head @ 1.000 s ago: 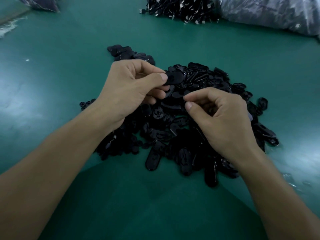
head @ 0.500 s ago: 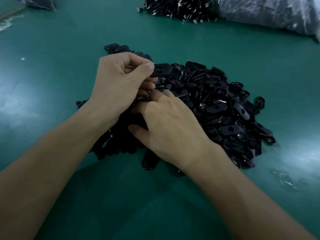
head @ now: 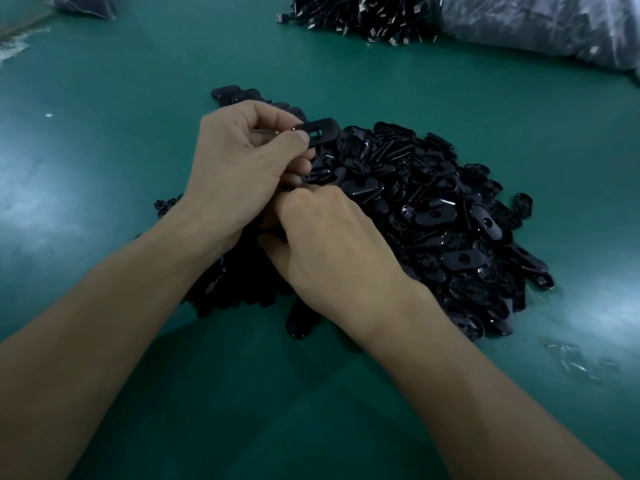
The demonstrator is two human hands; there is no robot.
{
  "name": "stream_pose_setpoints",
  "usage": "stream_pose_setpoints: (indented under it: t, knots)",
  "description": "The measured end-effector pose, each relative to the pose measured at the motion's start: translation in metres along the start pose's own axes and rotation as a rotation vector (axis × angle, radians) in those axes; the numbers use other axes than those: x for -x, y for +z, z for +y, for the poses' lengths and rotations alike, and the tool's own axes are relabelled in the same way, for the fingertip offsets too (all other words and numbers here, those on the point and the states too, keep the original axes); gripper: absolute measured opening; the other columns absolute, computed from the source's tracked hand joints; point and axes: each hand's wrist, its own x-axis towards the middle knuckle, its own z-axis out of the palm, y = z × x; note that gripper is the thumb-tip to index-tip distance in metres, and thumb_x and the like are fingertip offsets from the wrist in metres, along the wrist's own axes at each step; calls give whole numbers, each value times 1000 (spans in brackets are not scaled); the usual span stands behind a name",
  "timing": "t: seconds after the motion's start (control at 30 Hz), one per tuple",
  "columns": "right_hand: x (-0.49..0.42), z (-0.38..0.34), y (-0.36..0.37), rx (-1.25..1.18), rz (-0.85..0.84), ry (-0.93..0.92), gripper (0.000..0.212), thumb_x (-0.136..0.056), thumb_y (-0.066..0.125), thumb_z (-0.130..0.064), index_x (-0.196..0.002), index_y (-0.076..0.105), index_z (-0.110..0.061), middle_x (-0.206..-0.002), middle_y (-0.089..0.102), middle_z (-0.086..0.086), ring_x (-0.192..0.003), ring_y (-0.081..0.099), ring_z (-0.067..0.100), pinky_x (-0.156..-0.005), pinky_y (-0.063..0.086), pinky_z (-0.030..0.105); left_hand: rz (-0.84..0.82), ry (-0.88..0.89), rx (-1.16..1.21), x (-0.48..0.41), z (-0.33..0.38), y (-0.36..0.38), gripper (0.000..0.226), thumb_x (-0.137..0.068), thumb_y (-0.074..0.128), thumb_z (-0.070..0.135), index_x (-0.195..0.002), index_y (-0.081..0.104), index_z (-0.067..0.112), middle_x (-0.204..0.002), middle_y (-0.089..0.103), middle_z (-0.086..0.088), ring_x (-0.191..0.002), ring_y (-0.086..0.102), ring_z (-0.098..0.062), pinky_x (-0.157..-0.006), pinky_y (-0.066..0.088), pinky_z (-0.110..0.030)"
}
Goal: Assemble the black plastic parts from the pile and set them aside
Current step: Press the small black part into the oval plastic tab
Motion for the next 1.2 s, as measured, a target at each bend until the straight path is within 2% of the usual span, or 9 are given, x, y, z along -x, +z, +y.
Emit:
stream_pose_setpoints:
  t: [0.1, 0.23, 0.3, 0.43, 0.57, 0.83, 0.93, 1.07, 1.2]
  knots:
    - [-1, 0, 1, 36, -13, -29, 16, -97, 58, -29, -109, 62, -19, -112, 60, 3, -98, 54, 24, -76, 39, 32, 3, 10, -13, 1, 0, 0, 10, -90, 71, 13, -82, 65, 15, -73, 75, -5, -61, 69, -11, -55, 52, -20]
    - [0, -2, 1, 43, -13, -39, 7, -96, 60, -22, -97, 54, -19, -103, 61, 3, -82, 41, 19, -71, 30, 30, 10, 49, -65, 0, -2, 0, 17, -92, 72, 24, -81, 65, 14, -76, 75, -2, -66, 69, -13, -57, 54, -22]
    - [0, 1, 3, 17, -22, -19, 15, -96, 60, -17, -91, 46, -18, -100, 60, 3, -80, 40, 19, -70, 32, 31, 17, 61, -105, -1, -4, -1, 17, -91, 73, 26, -80, 64, 16, -72, 73, 1, -63, 65, -13, -60, 57, -26]
    - [-5, 7, 7, -168, -55, 48, 11, -93, 62, -14, -104, 61, -13, -99, 64, 6, -90, 58, 27, -77, 51, 40, 40, 65, -62, -4, -8, -3, 19, -91, 71, 20, -77, 58, 17, -67, 70, 3, -64, 67, -15, -64, 57, -28]
    - [-7, 10, 12, -168, -17, -19, 10, -97, 58, -17, -104, 62, -11, -102, 63, 9, -94, 56, 29, -81, 48, 43, 41, 43, -11, -5, -7, -3, 19, -87, 70, 16, -78, 53, 17, -63, 69, 5, -71, 71, -23, -65, 57, -30]
    - [-7, 17, -2, -286, 22, -108, 22, -102, 54, -27, -97, 66, -9, -92, 62, 4, -85, 57, 24, -78, 47, 43, 17, 31, 52, -1, -2, -4, 36, -80, 74, 1, -106, 57, 20, -68, 71, 6, -61, 67, -15, -61, 56, -26]
    - [2, 34, -9, -386, 103, -57, 21, -100, 58, -32, -91, 69, -16, -80, 64, -3, -73, 58, 17, -71, 49, 39, -16, 28, 20, -1, -2, -2, 46, -83, 72, -2, -120, 61, 22, -68, 70, 11, -64, 68, -12, -63, 55, -21]
    - [14, 60, -10, -477, 328, -17, 13, -99, 63, -25, -97, 75, -19, -71, 67, -13, -67, 65, 4, -67, 55, 26, -74, 71, -58, 0, -3, 2, 28, -88, 73, 9, -105, 72, 32, -67, 66, 16, -67, 64, -5, -69, 55, -22]
    - [20, 77, -4, -560, 461, 45, 14, -93, 71, -18, -105, 77, -21, -89, 71, -21, -83, 68, -4, -80, 55, 17, -113, 80, -81, 6, -2, 5, 20, -86, 78, 17, -96, 72, 33, -72, 70, 12, -66, 62, -2, -60, 52, -17]
